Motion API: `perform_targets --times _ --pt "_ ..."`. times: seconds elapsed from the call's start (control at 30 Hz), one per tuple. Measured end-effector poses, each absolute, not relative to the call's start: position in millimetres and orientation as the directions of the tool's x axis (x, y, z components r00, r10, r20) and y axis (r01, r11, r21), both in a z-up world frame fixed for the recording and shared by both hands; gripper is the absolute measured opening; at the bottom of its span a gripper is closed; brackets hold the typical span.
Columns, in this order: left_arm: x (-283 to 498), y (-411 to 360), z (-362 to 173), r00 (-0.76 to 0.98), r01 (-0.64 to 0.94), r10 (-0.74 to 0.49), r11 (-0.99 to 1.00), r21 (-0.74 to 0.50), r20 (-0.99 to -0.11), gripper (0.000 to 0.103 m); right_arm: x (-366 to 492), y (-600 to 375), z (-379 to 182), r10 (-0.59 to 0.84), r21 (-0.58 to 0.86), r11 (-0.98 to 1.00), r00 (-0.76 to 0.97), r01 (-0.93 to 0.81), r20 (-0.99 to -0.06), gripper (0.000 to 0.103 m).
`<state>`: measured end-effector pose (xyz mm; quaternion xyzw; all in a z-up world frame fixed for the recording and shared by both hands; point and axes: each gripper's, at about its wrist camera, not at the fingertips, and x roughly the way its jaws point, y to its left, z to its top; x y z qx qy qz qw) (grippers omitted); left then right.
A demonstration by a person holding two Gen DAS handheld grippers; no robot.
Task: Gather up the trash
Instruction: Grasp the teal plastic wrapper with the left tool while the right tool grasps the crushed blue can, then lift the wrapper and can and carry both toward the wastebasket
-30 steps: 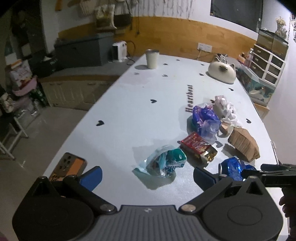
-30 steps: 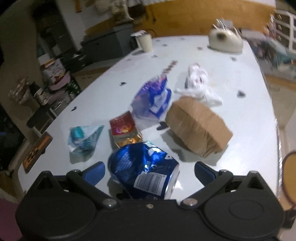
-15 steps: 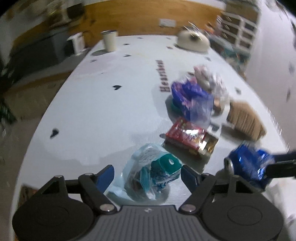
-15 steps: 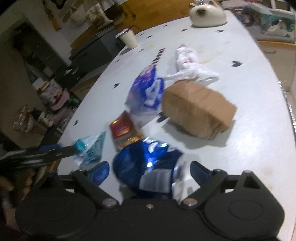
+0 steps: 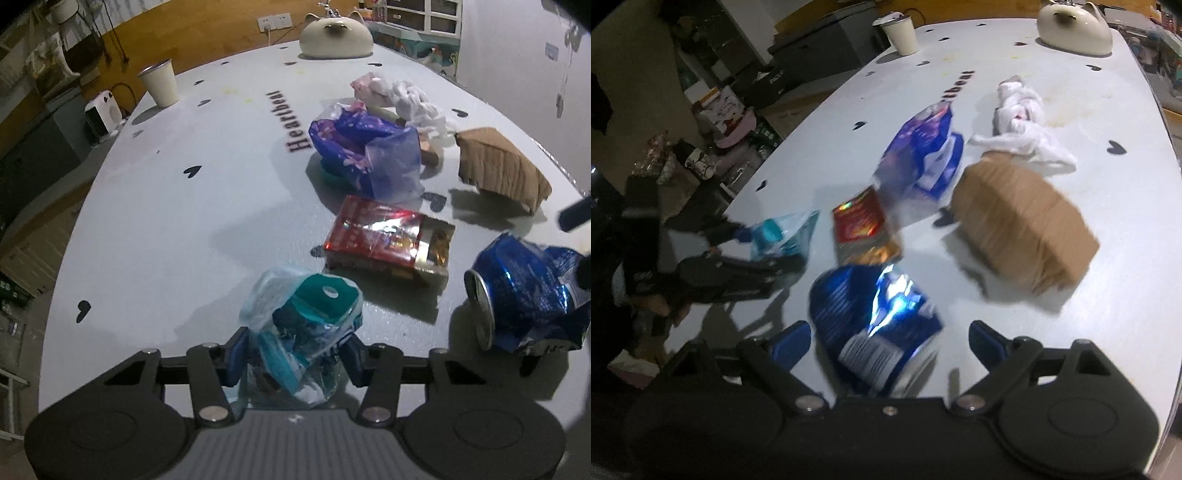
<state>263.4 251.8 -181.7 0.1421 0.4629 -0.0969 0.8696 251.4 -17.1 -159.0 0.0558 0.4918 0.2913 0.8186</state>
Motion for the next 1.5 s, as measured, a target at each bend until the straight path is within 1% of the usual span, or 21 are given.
perform_targets --times 0.1,0.17,0.3,0.37,0.57,0.63,0.77,0.97,1.0,1.1,1.17,1.2,1.3,1.33,1.5 --pt "264 255 -178 0.533 0.292 -0.073 0.951 0.103 -0.843 0.051 276 -15 -162 0.552 0.398 0.808 0.321 -0.435 -0.770 0.093" --pt "261 260 -175 0.511 0.278 -0.109 0.960 0.044 -0.853 0.051 289 -12 -166 0.570 0.417 0.792 0.297 -0.446 -0.766 0.093" --pt "245 263 -169 0.453 0.268 -0.184 0.961 -0.063 -0.872 0.050 314 -3 -178 0.638 0.507 0.732 0.194 -0.456 -0.746 0.090" --pt "234 262 -168 0.430 0.264 -0.211 0.959 -0.101 -0.878 0.050 325 2 -185 0.654 0.538 0.711 0.143 -0.453 -0.743 0.087" --pt "200 252 -167 0.345 0.238 -0.294 0.946 -0.220 -0.891 0.050 330 10 -195 0.699 0.619 0.646 0.021 -0.447 -0.715 0.070" --pt "192 244 -167 0.321 0.239 -0.324 0.937 -0.255 -0.890 0.050 325 13 -194 0.695 0.619 0.638 -0.005 -0.457 -0.719 0.065" --pt "185 226 -169 0.306 0.243 -0.371 0.921 -0.305 -0.877 0.050 311 13 -191 0.691 0.618 0.630 -0.022 -0.471 -0.722 0.060" --pt "185 214 -172 0.317 0.238 -0.388 0.916 -0.323 -0.866 0.050 283 6 -186 0.671 0.603 0.637 -0.038 -0.481 -0.740 0.059" --pt "186 214 -172 0.321 0.236 -0.388 0.916 -0.324 -0.864 0.050 277 4 -185 0.665 0.597 0.642 -0.037 -0.481 -0.746 0.056" --pt "187 212 -173 0.330 0.233 -0.384 0.918 -0.320 -0.862 0.050 262 2 -184 0.636 0.564 0.672 -0.016 -0.480 -0.772 0.045" --pt "186 212 -172 0.336 0.230 -0.382 0.920 -0.319 -0.861 0.050 256 2 -183 0.623 0.547 0.696 0.014 -0.465 -0.782 0.042" --pt "185 212 -173 0.340 0.227 -0.381 0.921 -0.318 -0.860 0.050 253 1 -182 0.624 0.546 0.706 0.032 -0.451 -0.781 0.037" --pt "184 212 -173 0.352 0.215 -0.366 0.927 -0.306 -0.861 0.050 246 1 -184 0.618 0.547 0.744 0.084 -0.384 -0.781 0.036" --pt "183 213 -173 0.357 0.208 -0.360 0.930 -0.302 -0.862 0.050 245 2 -183 0.613 0.543 0.752 0.095 -0.374 -0.784 0.034" --pt "178 224 -167 0.392 0.146 -0.320 0.947 -0.285 -0.863 0.050 232 14 -180 0.598 0.520 0.772 0.141 -0.364 -0.789 0.030"
